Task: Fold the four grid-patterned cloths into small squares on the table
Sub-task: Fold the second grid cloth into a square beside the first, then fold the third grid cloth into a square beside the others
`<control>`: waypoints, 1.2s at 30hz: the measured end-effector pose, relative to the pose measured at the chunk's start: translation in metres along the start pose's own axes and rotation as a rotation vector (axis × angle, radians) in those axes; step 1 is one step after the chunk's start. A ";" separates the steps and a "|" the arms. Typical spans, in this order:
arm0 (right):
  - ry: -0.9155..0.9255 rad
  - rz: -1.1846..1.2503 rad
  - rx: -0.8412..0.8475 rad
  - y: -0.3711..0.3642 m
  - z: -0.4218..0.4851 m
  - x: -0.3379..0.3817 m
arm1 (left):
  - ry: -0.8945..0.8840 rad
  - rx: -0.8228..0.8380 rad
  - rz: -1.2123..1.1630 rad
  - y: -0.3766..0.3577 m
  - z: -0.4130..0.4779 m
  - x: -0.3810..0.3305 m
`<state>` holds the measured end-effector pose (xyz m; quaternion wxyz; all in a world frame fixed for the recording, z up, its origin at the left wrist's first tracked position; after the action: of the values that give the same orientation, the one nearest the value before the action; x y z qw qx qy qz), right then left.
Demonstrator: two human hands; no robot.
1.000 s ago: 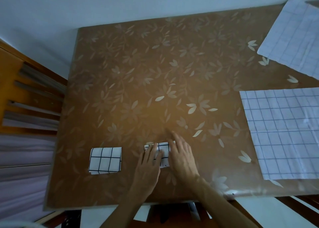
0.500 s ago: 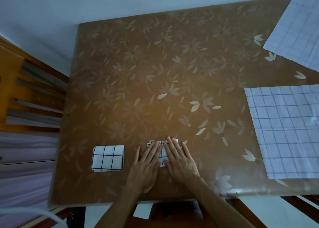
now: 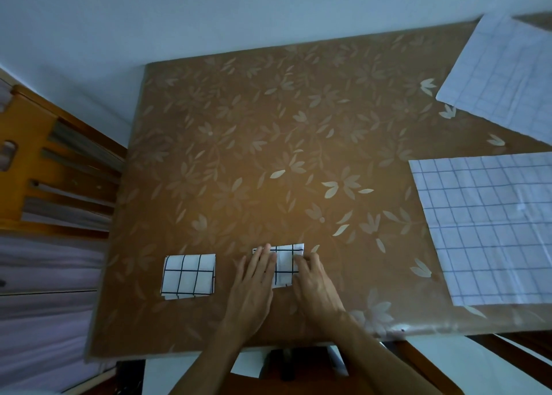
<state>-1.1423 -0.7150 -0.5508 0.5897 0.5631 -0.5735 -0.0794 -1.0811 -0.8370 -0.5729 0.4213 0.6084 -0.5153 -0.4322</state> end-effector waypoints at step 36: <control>-0.007 -0.190 0.056 0.038 -0.044 0.027 | 0.084 -0.049 -0.313 0.075 -0.046 -0.010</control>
<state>-1.1208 -0.6968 -0.4931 0.5616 0.6309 -0.5215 -0.1207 -1.0582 -0.8323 -0.4875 0.3850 0.6883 -0.3854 -0.4792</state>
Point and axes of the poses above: each hand's wrist, its own z-axis towards the middle knuckle, its own y-axis out of the back of the hand, x = y × z, the point moved 8 cm from there along z, towards the middle knuckle, and after that the axes turned 3 degrees about y, right-handed, at the moved point
